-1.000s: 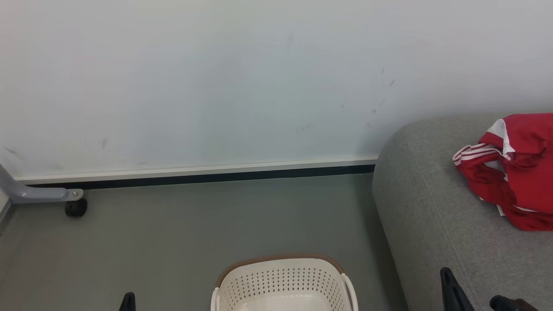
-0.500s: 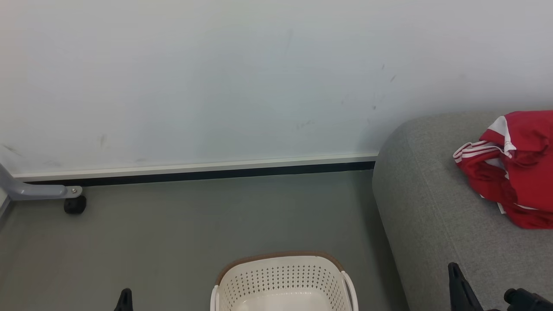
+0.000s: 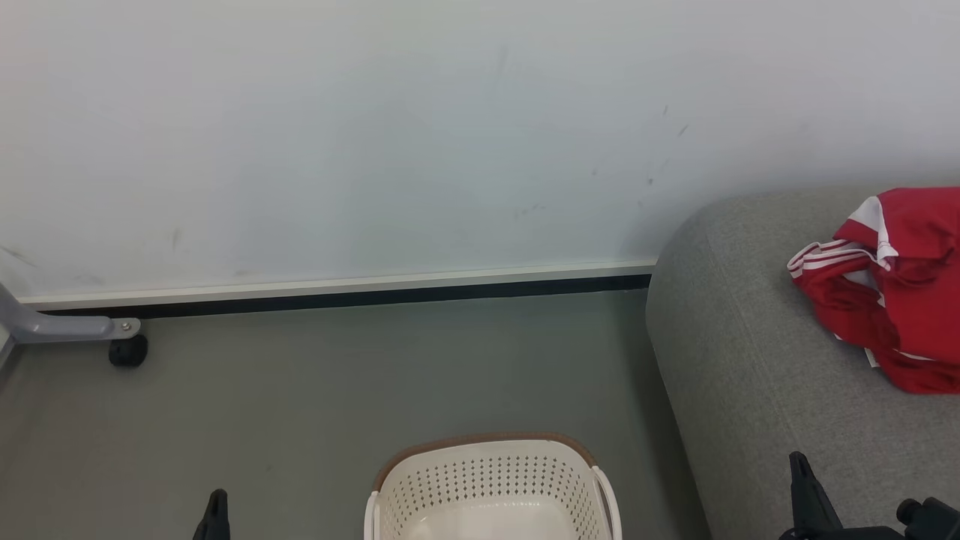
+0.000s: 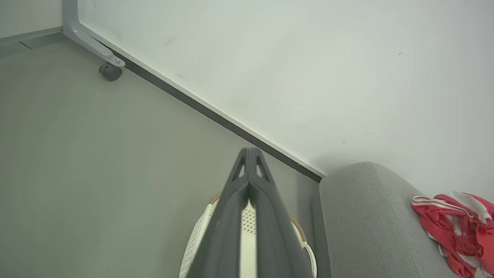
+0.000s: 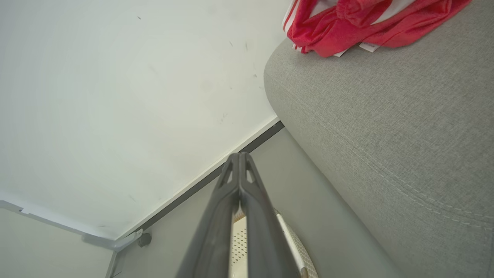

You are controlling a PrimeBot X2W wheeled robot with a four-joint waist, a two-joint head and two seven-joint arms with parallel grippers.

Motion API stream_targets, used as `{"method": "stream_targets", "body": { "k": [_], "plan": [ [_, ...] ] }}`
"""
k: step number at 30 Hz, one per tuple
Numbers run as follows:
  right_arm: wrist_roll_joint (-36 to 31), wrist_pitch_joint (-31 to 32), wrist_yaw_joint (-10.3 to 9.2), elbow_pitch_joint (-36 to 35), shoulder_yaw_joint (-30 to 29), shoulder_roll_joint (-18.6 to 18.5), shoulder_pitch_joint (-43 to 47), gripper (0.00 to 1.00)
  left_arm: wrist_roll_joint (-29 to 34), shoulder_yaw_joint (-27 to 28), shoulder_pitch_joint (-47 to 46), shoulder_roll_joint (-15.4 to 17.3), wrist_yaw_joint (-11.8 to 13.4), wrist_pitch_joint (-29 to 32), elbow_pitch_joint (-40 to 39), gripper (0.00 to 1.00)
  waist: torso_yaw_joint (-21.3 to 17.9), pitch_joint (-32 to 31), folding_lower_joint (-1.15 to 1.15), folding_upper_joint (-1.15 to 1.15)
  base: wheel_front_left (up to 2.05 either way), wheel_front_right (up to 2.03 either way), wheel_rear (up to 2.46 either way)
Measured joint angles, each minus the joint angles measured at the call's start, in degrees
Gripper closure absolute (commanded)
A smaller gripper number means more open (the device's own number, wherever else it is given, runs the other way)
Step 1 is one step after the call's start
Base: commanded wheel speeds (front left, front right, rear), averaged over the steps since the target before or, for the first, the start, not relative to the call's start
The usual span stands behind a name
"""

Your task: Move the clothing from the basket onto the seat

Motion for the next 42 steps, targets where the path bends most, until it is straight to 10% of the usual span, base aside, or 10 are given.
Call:
{"method": "stream_targets", "body": {
  "k": [42],
  "plan": [
    [26.40,7.57,5.30,3.22,-8.80,2.92,-4.77,1.00,-25.55,5.67,-6.76,-3.75,-5.16,7.31,3.81,1.00,-0.22,1.78,-0.01,0.00,0.00,0.00,0.00]
  ]
}}
